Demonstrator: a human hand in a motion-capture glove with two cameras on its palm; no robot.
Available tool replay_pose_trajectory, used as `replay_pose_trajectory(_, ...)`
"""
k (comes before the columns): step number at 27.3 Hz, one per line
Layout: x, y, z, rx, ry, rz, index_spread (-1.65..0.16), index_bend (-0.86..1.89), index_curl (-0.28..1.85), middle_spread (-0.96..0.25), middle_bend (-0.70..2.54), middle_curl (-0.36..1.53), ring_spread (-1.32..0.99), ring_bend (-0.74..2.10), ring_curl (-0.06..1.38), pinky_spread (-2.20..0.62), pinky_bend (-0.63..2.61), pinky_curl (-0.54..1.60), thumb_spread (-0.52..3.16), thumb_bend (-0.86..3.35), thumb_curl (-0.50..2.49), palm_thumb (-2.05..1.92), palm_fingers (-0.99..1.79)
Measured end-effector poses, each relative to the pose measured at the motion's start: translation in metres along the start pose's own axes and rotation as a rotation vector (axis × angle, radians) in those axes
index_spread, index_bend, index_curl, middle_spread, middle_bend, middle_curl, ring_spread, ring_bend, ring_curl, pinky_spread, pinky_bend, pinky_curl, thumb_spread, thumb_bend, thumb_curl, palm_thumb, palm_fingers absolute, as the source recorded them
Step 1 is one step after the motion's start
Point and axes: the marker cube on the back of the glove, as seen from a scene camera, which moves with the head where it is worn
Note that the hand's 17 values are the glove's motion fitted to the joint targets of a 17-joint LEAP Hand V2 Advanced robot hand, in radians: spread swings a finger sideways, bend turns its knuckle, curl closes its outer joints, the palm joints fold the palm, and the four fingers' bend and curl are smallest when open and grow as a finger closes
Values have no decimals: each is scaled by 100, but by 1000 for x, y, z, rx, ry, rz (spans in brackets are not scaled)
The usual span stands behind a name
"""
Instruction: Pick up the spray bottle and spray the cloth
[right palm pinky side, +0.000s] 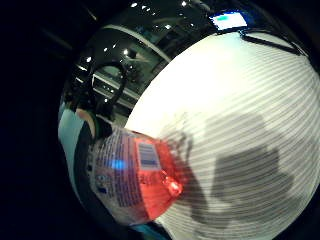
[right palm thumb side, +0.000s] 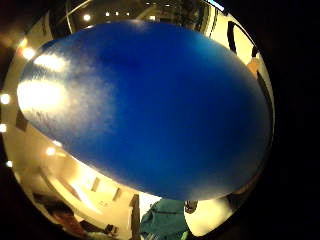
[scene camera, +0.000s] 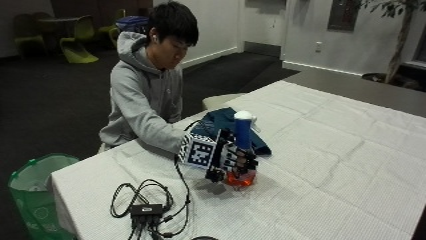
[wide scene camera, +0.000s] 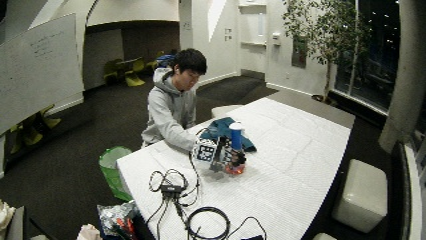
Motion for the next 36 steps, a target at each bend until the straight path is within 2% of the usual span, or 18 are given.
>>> replay_pose_trajectory(7, 3, 0, 1, 12, 12, -63, -22, 14, 36, -8, 23, 42, -14, 46, 37, -14, 45, 37, 46, -5, 59, 95, 120)
replay_pose_trajectory(10, 3, 1, 1, 19, 16, -83, -22, 16, 36, -8, 26, 42, -13, 49, 38, -15, 42, 37, 60, -6, 57, 89, 126)
replay_pose_trajectory(22, -3, -3, 2, -22, 19, -68, -22, 14, 36, -7, 25, 43, -12, 50, 39, -16, 47, 38, 52, -3, 61, 94, 122)
replay_pose_trajectory(28, -21, -4, -1, -242, 63, -165, -22, 15, 37, -7, 26, 43, -12, 50, 39, -17, 47, 38, 48, -4, 62, 94, 123)
replay_pose_trajectory(36, -70, 22, -9, -646, 225, -322, -22, 16, 38, -7, 27, 44, -13, 50, 39, -18, 47, 38, 43, -4, 64, 93, 125)
